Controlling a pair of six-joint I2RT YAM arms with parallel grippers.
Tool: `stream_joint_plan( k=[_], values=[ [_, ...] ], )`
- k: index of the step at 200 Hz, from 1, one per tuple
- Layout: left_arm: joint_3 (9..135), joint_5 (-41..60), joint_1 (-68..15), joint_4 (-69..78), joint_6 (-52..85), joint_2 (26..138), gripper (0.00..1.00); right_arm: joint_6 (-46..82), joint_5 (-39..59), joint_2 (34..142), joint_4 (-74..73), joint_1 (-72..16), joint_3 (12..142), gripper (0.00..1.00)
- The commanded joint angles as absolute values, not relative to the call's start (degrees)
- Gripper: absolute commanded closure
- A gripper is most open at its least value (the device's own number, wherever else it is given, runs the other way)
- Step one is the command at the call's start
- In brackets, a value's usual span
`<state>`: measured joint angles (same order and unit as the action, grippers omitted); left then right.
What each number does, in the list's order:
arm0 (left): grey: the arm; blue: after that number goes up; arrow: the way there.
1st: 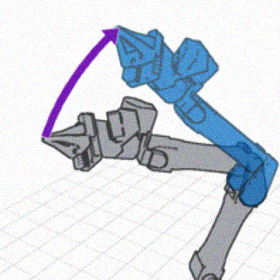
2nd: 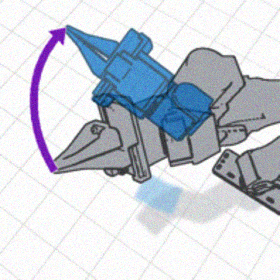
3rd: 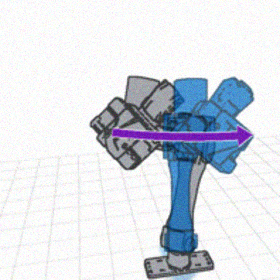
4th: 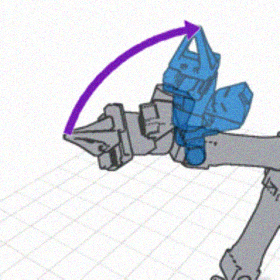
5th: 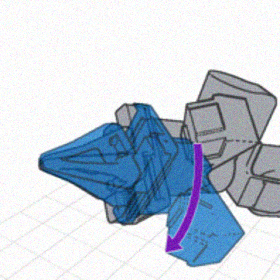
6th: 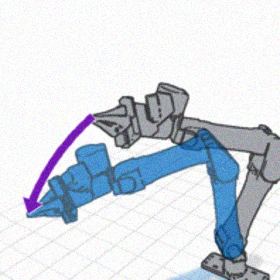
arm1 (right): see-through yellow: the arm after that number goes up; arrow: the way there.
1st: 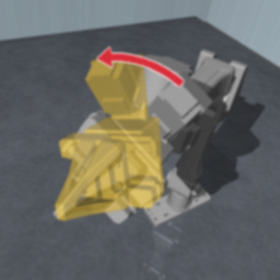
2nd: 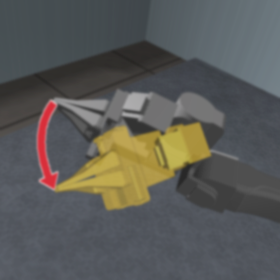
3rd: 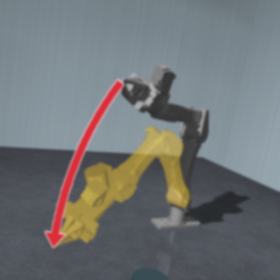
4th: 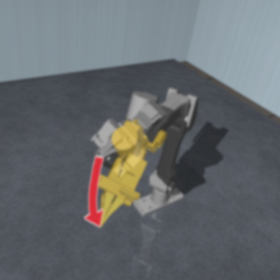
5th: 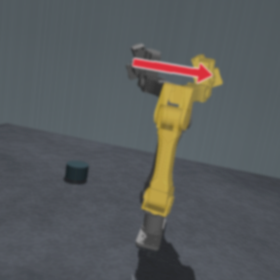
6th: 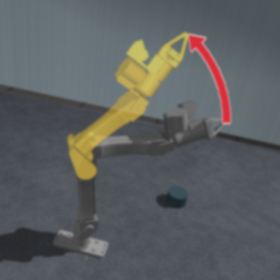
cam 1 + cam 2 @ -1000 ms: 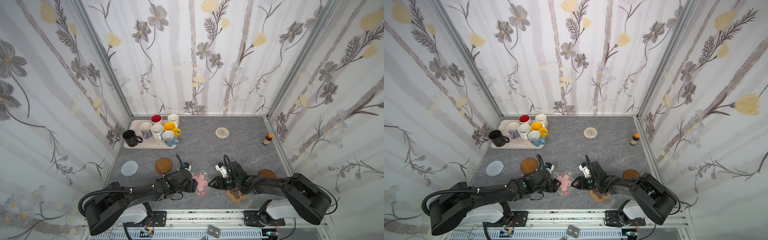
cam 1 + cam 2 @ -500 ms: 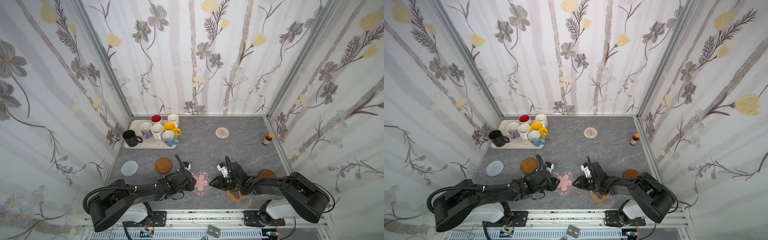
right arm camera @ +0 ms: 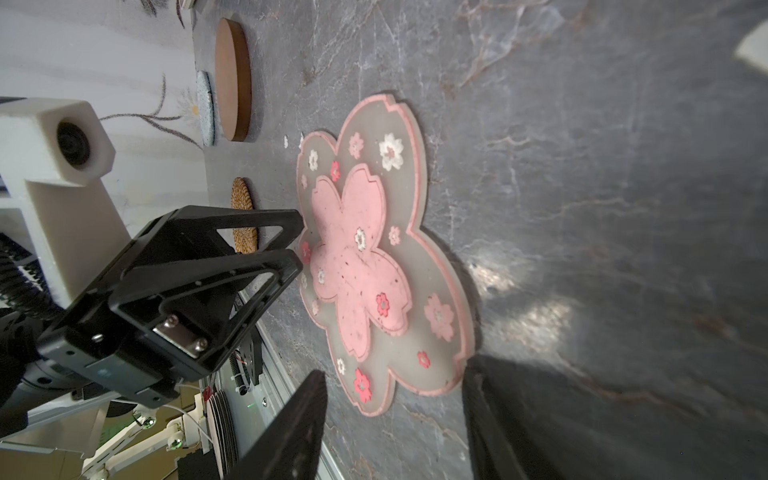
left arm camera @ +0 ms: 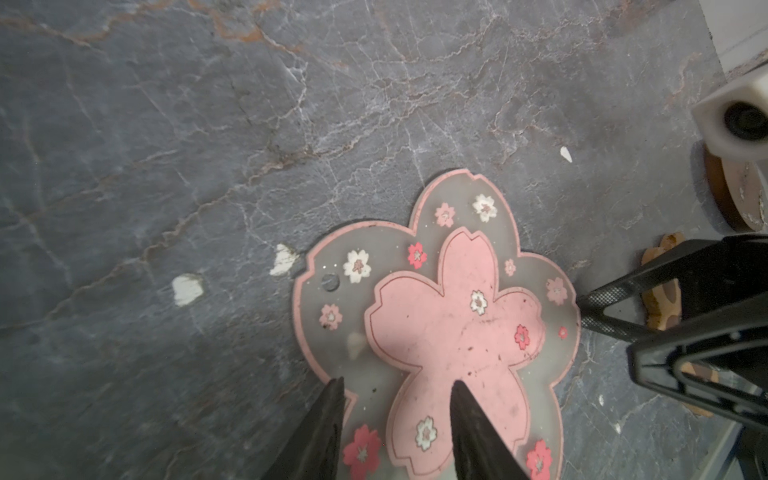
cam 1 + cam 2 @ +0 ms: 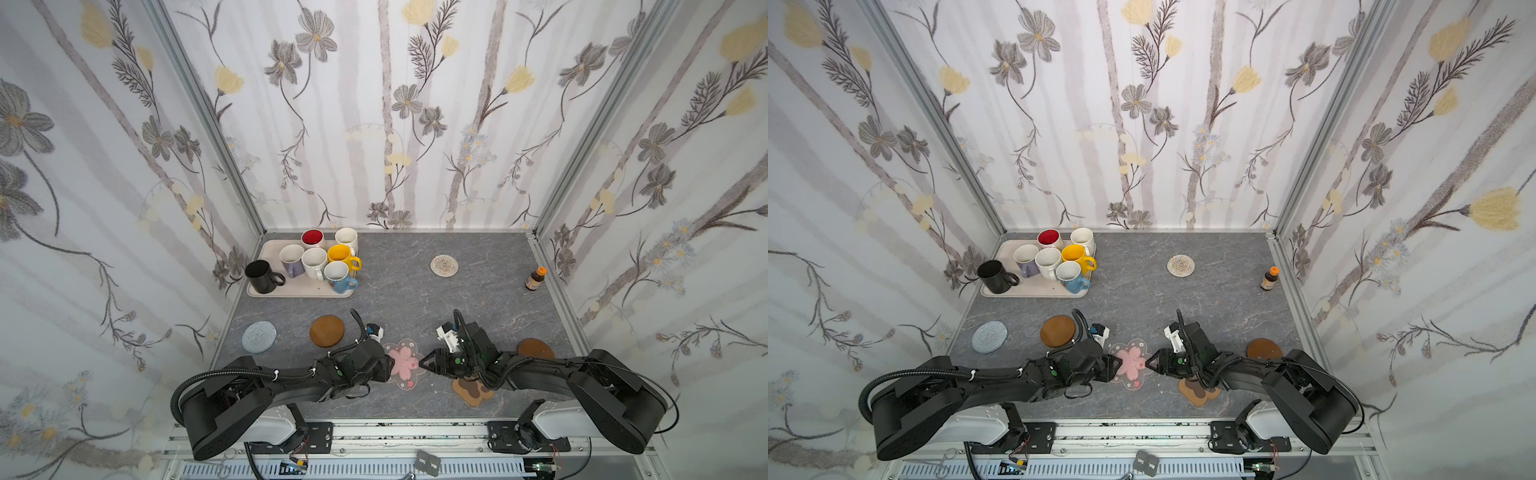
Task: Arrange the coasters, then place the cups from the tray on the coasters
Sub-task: 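Grasp the pink flower coaster's edge with the right gripper and lift it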
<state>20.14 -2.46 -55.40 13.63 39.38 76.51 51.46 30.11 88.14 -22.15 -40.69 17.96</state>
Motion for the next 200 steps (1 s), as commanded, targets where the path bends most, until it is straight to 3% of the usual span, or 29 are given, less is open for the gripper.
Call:
stream_joint_plan(
  k=[1, 58, 111, 129, 146, 164, 200],
  values=[
    [20.11, 1.29, -55.55, 6.68, 40.69, 78.01, 0.56, 53.45, 30.61, 90.90, -25.93, -40.96, 17.62, 0.46],
    [19.64, 2.02, -55.47, 8.34, 41.25, 79.00, 0.57, 55.81, 32.50, 96.03, -32.87, -40.96, 17.32, 0.59],
    [19.17, 0.91, -55.37, 8.56, 41.40, 78.12, 0.54, 53.42, 29.65, 94.50, -27.88, -40.52, 18.44, 0.84],
    [19.30, -0.10, -55.42, 8.53, 41.40, 77.29, 0.44, 52.84, 29.10, 93.92, -26.66, -40.30, 19.09, 0.94],
    [19.45, -1.28, -55.08, 8.28, 41.16, 75.45, 0.22, 52.43, 28.74, 93.29, -25.69, -39.92, 19.78, 1.00],
    [20.02, -2.55, -54.63, 7.37, 40.61, 72.67, 0.01, 51.98, 28.74, 92.39, -25.03, -39.15, 20.66, 1.00],
    [21.95, -6.05, -53.90, 2.52, 39.01, 66.12, 0.00, 48.27, 29.61, 91.79, -19.41, -36.66, 25.63, 1.00]
  ],
)
